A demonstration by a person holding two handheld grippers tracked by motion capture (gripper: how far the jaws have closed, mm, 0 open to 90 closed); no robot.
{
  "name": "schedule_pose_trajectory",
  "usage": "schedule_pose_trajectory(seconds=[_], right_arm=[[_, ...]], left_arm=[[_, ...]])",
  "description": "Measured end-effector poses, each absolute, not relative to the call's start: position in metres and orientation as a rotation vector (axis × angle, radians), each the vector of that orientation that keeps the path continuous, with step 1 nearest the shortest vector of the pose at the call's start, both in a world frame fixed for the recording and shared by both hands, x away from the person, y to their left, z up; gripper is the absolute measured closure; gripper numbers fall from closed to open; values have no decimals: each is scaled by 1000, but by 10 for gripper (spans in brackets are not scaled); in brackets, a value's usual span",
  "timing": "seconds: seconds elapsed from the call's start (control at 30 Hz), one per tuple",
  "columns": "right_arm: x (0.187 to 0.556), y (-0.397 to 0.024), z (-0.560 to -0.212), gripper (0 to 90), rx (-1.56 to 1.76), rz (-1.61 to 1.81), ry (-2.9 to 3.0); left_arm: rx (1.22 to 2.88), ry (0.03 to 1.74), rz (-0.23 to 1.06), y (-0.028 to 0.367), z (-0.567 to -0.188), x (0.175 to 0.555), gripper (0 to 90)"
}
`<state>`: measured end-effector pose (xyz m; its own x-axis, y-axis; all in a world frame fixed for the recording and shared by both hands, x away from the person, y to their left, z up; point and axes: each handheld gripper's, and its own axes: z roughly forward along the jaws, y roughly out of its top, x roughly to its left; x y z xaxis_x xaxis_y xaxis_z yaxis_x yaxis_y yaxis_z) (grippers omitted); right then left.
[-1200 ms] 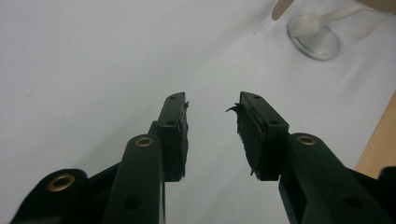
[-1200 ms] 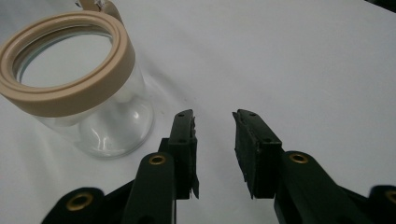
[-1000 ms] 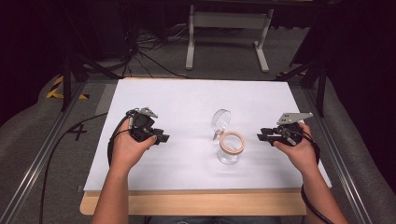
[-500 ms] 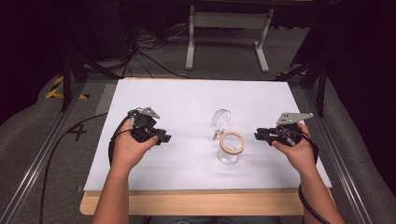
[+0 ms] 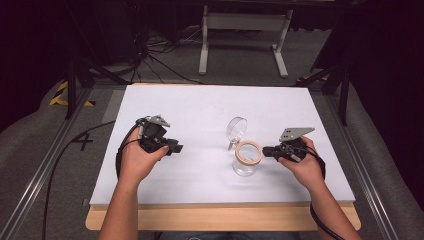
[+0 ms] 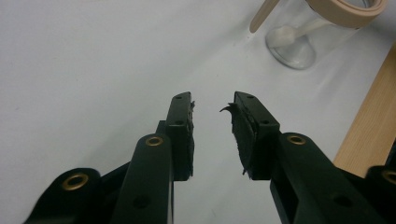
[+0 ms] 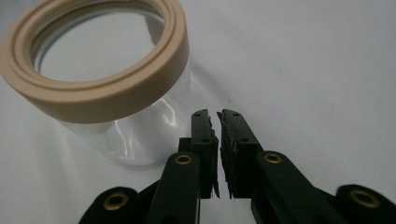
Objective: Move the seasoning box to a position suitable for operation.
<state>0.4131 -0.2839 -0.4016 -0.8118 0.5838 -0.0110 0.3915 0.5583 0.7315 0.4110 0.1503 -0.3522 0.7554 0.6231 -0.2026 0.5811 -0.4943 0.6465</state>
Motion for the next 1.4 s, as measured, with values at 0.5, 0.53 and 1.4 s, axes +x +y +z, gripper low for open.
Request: schedule_pose_trajectory(seconds=[0.5,0.53,1.4], right_arm=[[420,-273,-418,883,812,1121,2576],[419,-271,-418,894,807,1109,2579],[389,-241,-424,900,690,993,2704]], left_arm=[[2232,897,57,146,-357,412,685],[2232,896,56,146,-357,412,684],[2255,848,49,133,-356,416,677]])
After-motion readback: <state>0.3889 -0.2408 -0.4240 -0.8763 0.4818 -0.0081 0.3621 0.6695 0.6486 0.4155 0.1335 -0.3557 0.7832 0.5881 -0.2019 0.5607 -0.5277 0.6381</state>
